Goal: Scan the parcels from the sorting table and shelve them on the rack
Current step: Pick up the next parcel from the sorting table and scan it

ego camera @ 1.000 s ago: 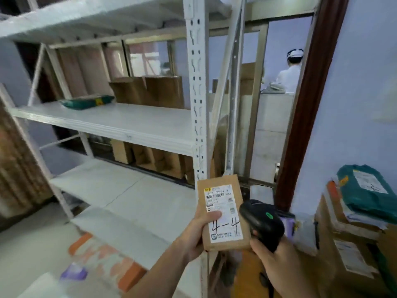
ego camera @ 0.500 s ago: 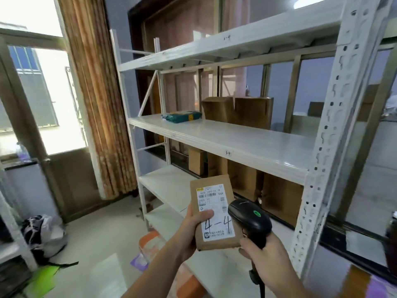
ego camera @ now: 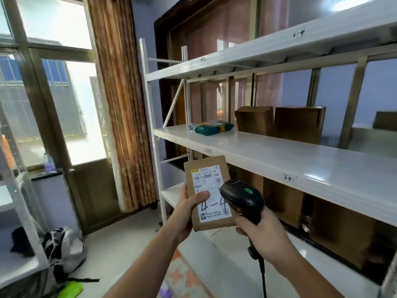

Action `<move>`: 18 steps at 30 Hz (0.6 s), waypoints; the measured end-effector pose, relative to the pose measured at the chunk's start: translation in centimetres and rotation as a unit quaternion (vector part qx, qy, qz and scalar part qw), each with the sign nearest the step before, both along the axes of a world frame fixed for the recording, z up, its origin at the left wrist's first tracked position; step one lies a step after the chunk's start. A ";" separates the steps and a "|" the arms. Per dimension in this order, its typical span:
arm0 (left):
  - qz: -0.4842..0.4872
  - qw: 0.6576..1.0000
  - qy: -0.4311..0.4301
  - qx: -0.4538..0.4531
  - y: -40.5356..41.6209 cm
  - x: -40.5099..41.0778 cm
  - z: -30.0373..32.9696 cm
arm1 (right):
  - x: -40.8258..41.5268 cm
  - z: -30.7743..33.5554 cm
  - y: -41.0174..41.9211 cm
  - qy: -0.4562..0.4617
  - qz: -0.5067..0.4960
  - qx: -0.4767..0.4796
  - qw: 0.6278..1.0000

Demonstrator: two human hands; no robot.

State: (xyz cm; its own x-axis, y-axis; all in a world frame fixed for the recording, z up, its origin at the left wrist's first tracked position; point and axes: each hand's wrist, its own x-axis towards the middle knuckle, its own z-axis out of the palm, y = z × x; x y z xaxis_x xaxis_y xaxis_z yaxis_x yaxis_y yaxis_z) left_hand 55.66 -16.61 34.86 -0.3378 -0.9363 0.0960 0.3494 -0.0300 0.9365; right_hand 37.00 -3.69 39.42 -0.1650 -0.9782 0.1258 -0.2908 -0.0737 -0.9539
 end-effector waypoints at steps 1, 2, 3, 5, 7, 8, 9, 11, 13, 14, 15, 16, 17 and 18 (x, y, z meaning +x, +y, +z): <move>0.001 1.000 0.000 -0.004 -1.4 0.4 0.3 | 0.3 0.1 -1.4 -0.005 0.004 0.002 1.000; 0.002 1.000 0.001 -0.007 -2.8 0.6 0.5 | 0.6 0.2 -2.9 -0.007 0.006 0.002 1.000; 0.003 1.000 0.004 -0.011 -4.2 0.9 0.7 | 0.8 0.3 -4.4 -0.007 0.007 -0.003 1.000; 0.009 1.000 0.011 -0.014 -7.2 1.4 1.0 | 1.1 0.7 -7.5 -0.017 0.012 -0.015 1.000; 0.025 0.999 0.016 -0.011 -10.1 1.9 1.3 | 1.3 1.3 -10.8 -0.022 0.017 -0.026 0.999; 0.034 0.999 0.017 -0.006 -11.5 2.2 1.6 | 1.4 1.5 -12.4 -0.021 0.024 -0.032 0.999; 0.043 0.999 0.018 -0.003 -12.8 2.4 1.8 | 1.5 1.7 -14.2 -0.018 0.028 -0.037 0.999; 0.064 0.998 0.022 -0.006 -15.4 2.9 2.2 | 1.8 2.1 -17.4 -0.014 0.031 -0.052 0.998; 0.080 0.996 0.023 -0.010 -17.9 3.5 2.7 | 2.5 2.4 -20.2 -0.017 0.039 -0.060 0.997; 0.083 0.996 0.024 -0.012 -19.1 3.7 2.9 | 2.9 2.4 -21.5 -0.016 0.037 -0.063 0.997; 0.086 0.996 0.022 -0.015 -20.3 4.0 3.1 | 3.3 2.5 -22.8 -0.008 0.030 -0.065 0.997; 0.087 0.996 0.020 -0.018 -21.6 4.3 3.3 | 3.9 2.5 -24.1 0.000 0.023 -0.066 0.998; 0.086 0.996 0.021 -0.021 -23.0 4.7 3.5 | 4.4 2.5 -25.5 0.008 0.018 -0.064 0.998; 0.084 0.996 0.024 -0.023 -24.5 5.1 3.7 | 4.9 2.5 -27.0 0.016 0.011 -0.064 0.998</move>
